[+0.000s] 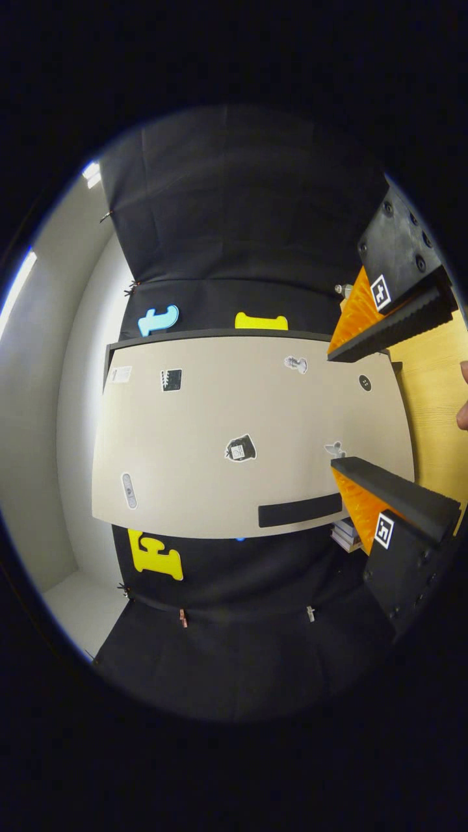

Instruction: Open the shoe cabinet door, grab the shoes and put them into the shoe cabinet, then close the shoe cabinet door.

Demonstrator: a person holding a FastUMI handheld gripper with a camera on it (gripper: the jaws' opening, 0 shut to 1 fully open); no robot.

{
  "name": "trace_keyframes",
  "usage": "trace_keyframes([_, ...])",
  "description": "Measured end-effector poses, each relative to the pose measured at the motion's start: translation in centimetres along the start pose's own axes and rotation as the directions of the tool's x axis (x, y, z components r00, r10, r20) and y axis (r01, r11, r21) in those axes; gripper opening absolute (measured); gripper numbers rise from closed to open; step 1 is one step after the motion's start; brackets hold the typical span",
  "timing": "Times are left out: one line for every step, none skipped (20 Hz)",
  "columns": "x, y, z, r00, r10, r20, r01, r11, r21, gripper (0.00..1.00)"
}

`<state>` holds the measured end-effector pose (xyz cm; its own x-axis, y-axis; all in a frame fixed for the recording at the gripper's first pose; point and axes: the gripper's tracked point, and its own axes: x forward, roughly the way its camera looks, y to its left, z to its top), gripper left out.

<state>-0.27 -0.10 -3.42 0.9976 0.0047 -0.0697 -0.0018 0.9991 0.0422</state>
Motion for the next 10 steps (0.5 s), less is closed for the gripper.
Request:
trace_keyframes([0.00, -0.12, -0.02, 1.000, -0.005, 0.000, 0.005, 1.000, 0.002, 0.96])
trace_keyframes([0.09, -0.24, 0.04, 1.000, -0.011, 0.001, 0.011, 1.000, 0.006, 0.96])
trace_keyframes([0.11, -0.32, 0.04, 1.000, -0.017, 0.002, 0.016, 1.000, 0.009, 0.96])
trace_keyframes([0.22, -0.43, -0.02, 1.000, -0.022, 0.002, 0.022, 1.000, 0.012, 0.96])
trace_keyframes([0.23, -0.47, -0.03, 1.000, -0.025, -0.001, 0.025, 1.000, 0.017, 0.96])
trace_keyframes([0.20, -0.48, -0.12, 1.000, -0.029, -0.005, 0.029, 0.999, 0.022, 0.96])
trace_keyframes([0.18, -0.54, -0.20, 0.999, -0.034, -0.009, 0.035, 0.999, 0.028, 0.96])
trace_keyframes([0.25, -0.63, -0.25, 0.999, -0.039, -0.010, 0.039, 0.999, 0.030, 0.96])
trace_keyframes([0.25, -0.66, -0.26, 0.999, -0.042, -0.012, 0.042, 0.999, 0.030, 0.96])
trace_keyframes([0.29, -0.76, -0.28, 0.999, -0.045, -0.014, 0.046, 0.999, 0.030, 0.96])
